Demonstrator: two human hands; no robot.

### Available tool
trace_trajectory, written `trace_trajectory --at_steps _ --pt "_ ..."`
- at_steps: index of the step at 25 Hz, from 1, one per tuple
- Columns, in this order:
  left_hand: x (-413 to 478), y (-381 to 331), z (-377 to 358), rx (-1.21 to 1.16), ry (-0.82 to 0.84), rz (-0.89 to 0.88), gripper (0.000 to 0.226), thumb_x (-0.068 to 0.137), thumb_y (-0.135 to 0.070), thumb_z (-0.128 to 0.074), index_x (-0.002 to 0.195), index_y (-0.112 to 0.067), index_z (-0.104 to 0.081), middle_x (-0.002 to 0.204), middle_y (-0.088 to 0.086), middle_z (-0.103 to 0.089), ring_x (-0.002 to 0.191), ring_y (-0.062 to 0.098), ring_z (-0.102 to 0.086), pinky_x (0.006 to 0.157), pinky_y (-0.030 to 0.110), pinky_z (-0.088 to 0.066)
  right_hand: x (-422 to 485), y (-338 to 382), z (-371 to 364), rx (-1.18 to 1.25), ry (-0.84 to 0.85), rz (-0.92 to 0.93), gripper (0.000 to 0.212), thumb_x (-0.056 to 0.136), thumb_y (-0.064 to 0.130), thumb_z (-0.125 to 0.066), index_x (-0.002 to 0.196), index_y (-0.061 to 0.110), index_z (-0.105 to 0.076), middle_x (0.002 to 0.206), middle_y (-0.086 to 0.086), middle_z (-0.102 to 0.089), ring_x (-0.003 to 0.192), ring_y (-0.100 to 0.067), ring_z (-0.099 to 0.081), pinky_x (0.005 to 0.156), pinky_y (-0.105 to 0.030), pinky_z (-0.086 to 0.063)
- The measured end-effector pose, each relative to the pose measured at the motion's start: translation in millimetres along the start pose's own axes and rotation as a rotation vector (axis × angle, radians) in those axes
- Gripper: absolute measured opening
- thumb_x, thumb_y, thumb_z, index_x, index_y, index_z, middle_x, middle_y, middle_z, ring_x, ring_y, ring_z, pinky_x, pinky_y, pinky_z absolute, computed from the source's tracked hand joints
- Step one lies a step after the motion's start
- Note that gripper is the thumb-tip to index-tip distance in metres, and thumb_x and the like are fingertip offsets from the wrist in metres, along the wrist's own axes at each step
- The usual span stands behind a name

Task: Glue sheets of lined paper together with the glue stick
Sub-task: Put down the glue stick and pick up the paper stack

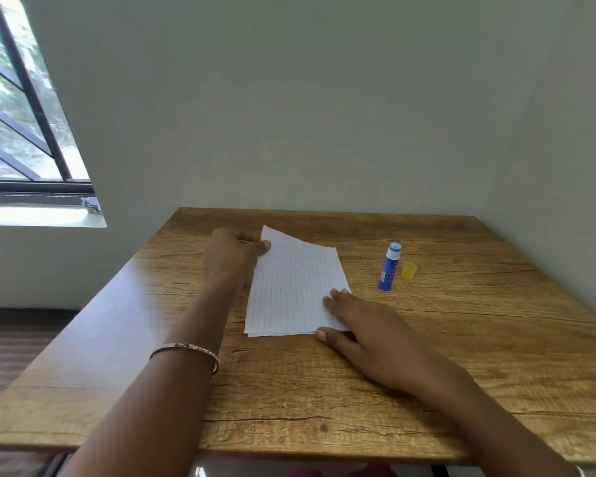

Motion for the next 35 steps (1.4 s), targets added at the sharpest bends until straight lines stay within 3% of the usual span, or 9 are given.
trace_trajectory --at_steps 7,12,16,18,20,23,26,32,35 --pt "1 -6 35 0.292 -0.278 -0.233 0.015 0.093 -0.022 -0.065 0.103 -0.013 -0.071 0.09 -0.001 -0.068 0.08 0.015 -0.054 0.067 0.034 -0.04 31 31 -3 -0.068 0.098 0.104 0.071 0.107 0.052 -0.037 0.164 0.015 -0.015 0.173 -0.006 -0.011 0.16 -0.019 -0.011 0.126 -0.037 -0.018" --pt "4 -9 36 0.296 -0.337 -0.385 0.015 0.095 -0.022 -0.062 0.103 -0.012 -0.071 0.097 0.004 -0.072 0.089 0.024 -0.064 0.071 0.035 -0.043 40 35 4 -0.033 0.096 0.108 0.07 0.104 0.052 -0.046 0.16 0.014 -0.029 0.169 -0.007 -0.026 0.154 -0.023 -0.028 0.122 -0.038 -0.028" --pt "0 -18 41 0.167 -0.397 -0.498 0.015 0.095 -0.024 -0.063 0.097 -0.014 -0.072 0.085 -0.009 -0.064 0.084 0.018 -0.064 0.084 0.043 -0.051 49 21 19 0.312 -0.203 -0.002 0.059 0.096 0.049 -0.063 0.148 0.022 -0.052 0.152 0.001 -0.054 0.135 -0.018 -0.052 0.109 -0.036 -0.044" --pt "-2 -23 42 0.098 -0.39 -0.518 0.018 0.096 -0.026 -0.061 0.098 -0.012 -0.073 0.079 -0.013 -0.061 0.075 0.012 -0.06 0.078 0.036 -0.048 62 10 29 0.556 -0.376 -0.113 0.057 0.095 0.041 -0.069 0.146 0.019 -0.054 0.147 0.002 -0.058 0.131 -0.016 -0.056 0.104 -0.033 -0.046" --pt "-5 -26 43 0.088 -0.411 -0.548 0.019 0.097 -0.026 -0.06 0.099 -0.012 -0.073 0.076 -0.013 -0.062 0.071 0.011 -0.058 0.073 0.03 -0.042 77 -4 33 0.751 -0.413 -0.229 0.058 0.092 0.04 -0.073 0.143 0.018 -0.054 0.141 0.002 -0.061 0.128 -0.018 -0.058 0.099 -0.034 -0.049" --pt "-5 -26 42 0.09 -0.418 -0.557 0.02 0.098 -0.024 -0.059 0.099 -0.011 -0.074 0.075 -0.012 -0.062 0.069 0.012 -0.057 0.071 0.027 -0.037 97 -14 21 1.086 -0.338 -0.324 0.062 0.084 0.036 -0.083 0.136 0.015 -0.057 0.129 -0.004 -0.068 0.114 -0.021 -0.067 0.094 -0.04 -0.059" --pt "-1 -21 40 0.111 -0.404 -0.52 0.02 0.098 -0.023 -0.059 0.102 -0.01 -0.074 0.079 -0.006 -0.067 0.074 0.014 -0.06 0.072 0.028 -0.038 108 -14 11 1.236 -0.39 -0.355 0.045 0.077 0.019 -0.09 0.114 0.011 -0.066 0.115 -0.009 -0.074 0.103 -0.024 -0.073 0.079 -0.036 -0.062" --pt "9 -6 39 0.141 -0.401 -0.4 0.019 0.094 -0.026 -0.064 0.105 -0.014 -0.074 0.1 0.003 -0.076 0.091 0.019 -0.069 0.076 0.027 -0.039 114 -15 11 1.153 -0.509 -0.38 0.028 0.074 0.009 -0.091 0.091 0.001 -0.069 0.096 -0.01 -0.078 0.088 -0.022 -0.077 0.072 -0.041 -0.066" --pt "13 0 37 0.132 -0.394 -0.372 0.019 0.092 -0.026 -0.066 0.104 -0.014 -0.075 0.099 0.0 -0.074 0.091 0.019 -0.067 0.077 0.029 -0.042 119 -16 8 1.065 -0.507 -0.393 0.021 0.08 0.013 -0.087 0.082 0.005 -0.068 0.095 -0.008 -0.076 0.091 -0.024 -0.075 0.08 -0.048 -0.064"
Point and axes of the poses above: each hand's wrist, its own x-axis towards the middle knuckle, its own z-axis out of the back of the hand, y = z × x, the point moved 3 cm from there along x, towards the middle knuckle
